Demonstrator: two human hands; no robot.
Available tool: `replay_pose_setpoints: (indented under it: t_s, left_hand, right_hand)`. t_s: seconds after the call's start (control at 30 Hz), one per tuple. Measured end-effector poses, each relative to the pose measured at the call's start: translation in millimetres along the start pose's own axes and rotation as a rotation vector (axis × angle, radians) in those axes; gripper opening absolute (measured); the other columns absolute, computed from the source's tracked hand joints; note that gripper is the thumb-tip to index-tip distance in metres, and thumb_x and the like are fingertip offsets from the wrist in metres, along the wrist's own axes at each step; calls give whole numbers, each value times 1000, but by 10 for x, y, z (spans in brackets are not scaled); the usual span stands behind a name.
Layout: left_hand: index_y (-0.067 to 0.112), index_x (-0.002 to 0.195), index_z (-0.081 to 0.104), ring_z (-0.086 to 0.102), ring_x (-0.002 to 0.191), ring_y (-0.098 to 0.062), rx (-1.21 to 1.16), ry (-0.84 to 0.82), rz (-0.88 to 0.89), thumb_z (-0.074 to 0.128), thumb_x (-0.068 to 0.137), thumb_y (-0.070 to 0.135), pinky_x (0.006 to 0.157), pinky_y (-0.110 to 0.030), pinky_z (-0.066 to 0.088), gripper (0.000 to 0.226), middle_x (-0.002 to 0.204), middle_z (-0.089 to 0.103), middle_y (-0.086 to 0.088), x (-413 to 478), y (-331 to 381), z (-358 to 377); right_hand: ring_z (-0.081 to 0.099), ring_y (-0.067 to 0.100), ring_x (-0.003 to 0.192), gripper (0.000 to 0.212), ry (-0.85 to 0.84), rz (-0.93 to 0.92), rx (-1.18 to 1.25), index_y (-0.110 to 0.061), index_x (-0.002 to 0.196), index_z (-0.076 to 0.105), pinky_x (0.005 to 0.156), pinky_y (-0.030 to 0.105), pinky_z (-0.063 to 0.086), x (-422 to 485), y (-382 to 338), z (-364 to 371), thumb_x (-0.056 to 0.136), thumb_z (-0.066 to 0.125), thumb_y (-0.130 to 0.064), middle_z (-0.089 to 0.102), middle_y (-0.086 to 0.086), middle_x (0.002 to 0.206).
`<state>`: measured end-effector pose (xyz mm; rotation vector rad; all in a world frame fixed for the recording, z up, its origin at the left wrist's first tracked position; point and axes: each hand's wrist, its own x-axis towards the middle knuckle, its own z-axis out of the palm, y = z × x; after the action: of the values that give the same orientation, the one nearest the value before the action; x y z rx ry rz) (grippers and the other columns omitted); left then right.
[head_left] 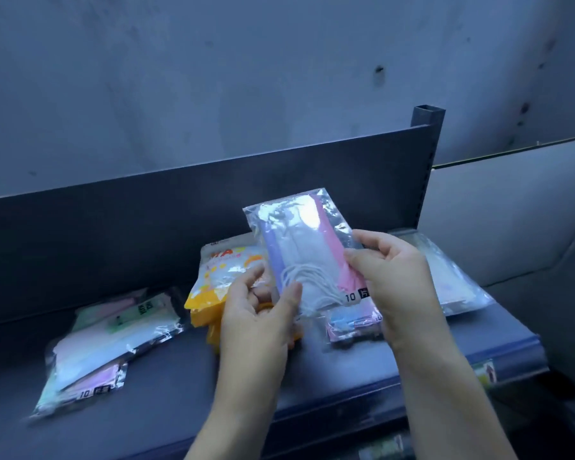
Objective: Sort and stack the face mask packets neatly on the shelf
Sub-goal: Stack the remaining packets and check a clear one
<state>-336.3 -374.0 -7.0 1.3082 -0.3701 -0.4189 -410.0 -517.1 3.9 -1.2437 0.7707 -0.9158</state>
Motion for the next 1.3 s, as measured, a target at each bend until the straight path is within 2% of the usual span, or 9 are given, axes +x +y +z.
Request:
replay_pose_setpoints:
  t_s: [0.23, 0.33, 0.4, 0.53, 0.67, 0.9, 1.03, 1.13, 1.3]
  left_hand:
    - [47, 106, 60, 67, 81, 5, 428, -243, 97, 75, 88, 9, 76, -16, 52, 45, 103, 70, 27, -124, -361, 409]
    - [49, 129, 54, 60, 115, 2, 671, -271, 191, 67, 93, 28, 97, -18, 49, 43, 128, 60, 26, -151, -517, 478]
    - [36, 146, 46, 51, 130, -3, 829, -278, 232, 61, 97, 33, 107, -21, 40, 52, 140, 55, 19, -159, -621, 474]
    - [25, 150, 43, 44, 135, -10, 1030, -311, 253, 57, 99, 36, 105, -17, 30, 54, 145, 50, 12, -169, -749, 425]
    - [21, 128, 57, 50, 120, -18, 1137, -263, 259, 59, 98, 34, 99, -25, 36, 33, 128, 58, 6, -88, -832, 362]
    - [23, 116, 57, 54, 105, -16, 1109, -222, 264, 62, 95, 43, 88, -27, 43, 29, 114, 57, 9, -56, -958, 346]
    - [22, 111, 56, 53, 103, -19, 1138, -217, 285, 56, 96, 45, 86, -28, 43, 27, 112, 54, 7, -93, -983, 360]
    - [20, 114, 55, 53, 106, -19, 1141, -212, 291, 54, 96, 45, 88, -27, 43, 31, 115, 54, 6, -118, -1007, 360]
    - [17, 140, 52, 51, 127, -16, 1106, -206, 258, 55, 99, 42, 101, -21, 36, 49, 136, 55, 7, -130, -967, 346]
  right_hand:
    - [76, 33, 75, 28, 171, 20, -47, -23, 89, 82, 77, 55, 63, 157, 121, -519, 89, 63, -2, 81, 11, 87]
    - [75, 39, 83, 30, 195, 3, -132, -37, 87, 80, 84, 55, 62, 224, 241, -618, 86, 63, -12, 80, 8, 88]
    - [74, 25, 84, 26, 205, -7, -206, -42, 90, 78, 85, 46, 61, 290, 365, -648, 85, 65, -19, 79, -1, 87]
    - [63, 18, 95, 42, 223, -57, -447, -32, 131, 68, 86, 33, 48, 320, 525, -637, 92, 63, -18, 68, -6, 94]
    - [62, 22, 102, 42, 171, -114, -596, -28, 133, 68, 85, 32, 45, 312, 637, -569, 93, 60, -17, 68, 1, 105]
    - [55, 33, 119, 50, 168, -194, -824, -28, 141, 61, 92, 44, 53, 318, 768, -514, 93, 57, -16, 61, 11, 107]
    - [42, 28, 142, 50, 108, -213, -883, -27, 145, 58, 108, 46, 45, 336, 791, -520, 96, 56, -20, 63, 13, 136]
    - [35, 29, 148, 46, 10, -184, -959, -29, 145, 57, 112, 47, 40, 344, 758, -537, 98, 54, -30, 60, 11, 141]
    - [46, 23, 135, 32, -18, -287, -997, -19, 128, 66, 106, 39, 41, 333, 767, -528, 98, 57, -27, 63, -2, 131]
